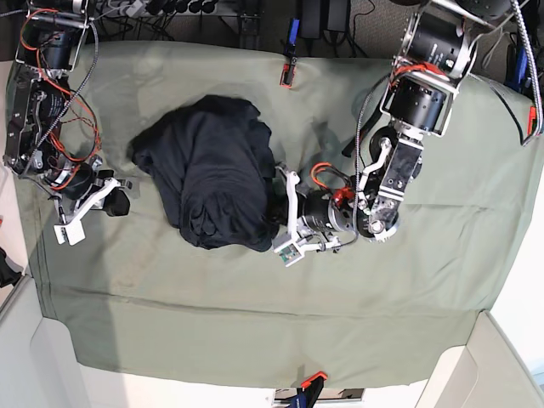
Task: Fold the T-shirt properly
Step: 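Fold the bundle over once more with both grippers toward the cloth center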
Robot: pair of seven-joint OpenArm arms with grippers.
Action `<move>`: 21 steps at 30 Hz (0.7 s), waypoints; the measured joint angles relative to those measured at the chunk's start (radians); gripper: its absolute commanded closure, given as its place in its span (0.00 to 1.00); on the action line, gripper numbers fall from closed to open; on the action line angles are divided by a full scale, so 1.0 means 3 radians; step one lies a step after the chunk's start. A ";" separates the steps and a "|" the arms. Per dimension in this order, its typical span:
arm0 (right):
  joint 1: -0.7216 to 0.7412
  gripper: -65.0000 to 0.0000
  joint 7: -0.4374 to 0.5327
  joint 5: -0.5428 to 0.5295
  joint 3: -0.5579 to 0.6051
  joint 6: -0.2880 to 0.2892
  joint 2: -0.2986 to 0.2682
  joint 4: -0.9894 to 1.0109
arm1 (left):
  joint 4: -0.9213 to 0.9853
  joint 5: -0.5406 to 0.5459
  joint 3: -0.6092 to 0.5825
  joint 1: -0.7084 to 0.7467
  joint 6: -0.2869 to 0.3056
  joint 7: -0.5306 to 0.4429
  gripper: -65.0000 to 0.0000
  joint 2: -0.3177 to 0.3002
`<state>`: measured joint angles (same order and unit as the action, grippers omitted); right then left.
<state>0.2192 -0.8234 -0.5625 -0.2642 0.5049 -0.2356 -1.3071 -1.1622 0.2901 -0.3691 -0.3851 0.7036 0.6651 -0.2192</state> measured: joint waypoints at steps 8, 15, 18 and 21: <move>-0.0113 1.00 -0.0004 -0.0031 0.0000 0.0024 0.0001 0.0000 | -0.0120 0.1340 0.0000 -0.0158 -0.0037 0.0888 0.99 -0.0191; -0.0296 1.00 0.0000 -0.0226 -0.0008 0.0084 0.0051 -0.0005 | -0.0735 0.1619 -0.0003 0.0336 -0.0037 0.0996 0.99 -0.0551; -0.0298 1.00 -0.0008 -0.0234 -0.0006 0.0092 0.0189 -0.0005 | -0.0801 0.1621 -0.0008 0.0491 -0.0038 0.1016 0.99 -0.0638; -0.0308 1.00 -0.0004 -0.0235 0.0003 0.0104 0.0323 -0.0005 | -0.0860 0.1626 -0.0005 0.0638 -0.0037 0.1035 0.99 -0.0679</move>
<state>0.1268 -0.8246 -0.6331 -0.2634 0.5362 -0.1387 -1.3087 -1.4200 0.7780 -0.3706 -0.1936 0.6926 0.9756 -0.4229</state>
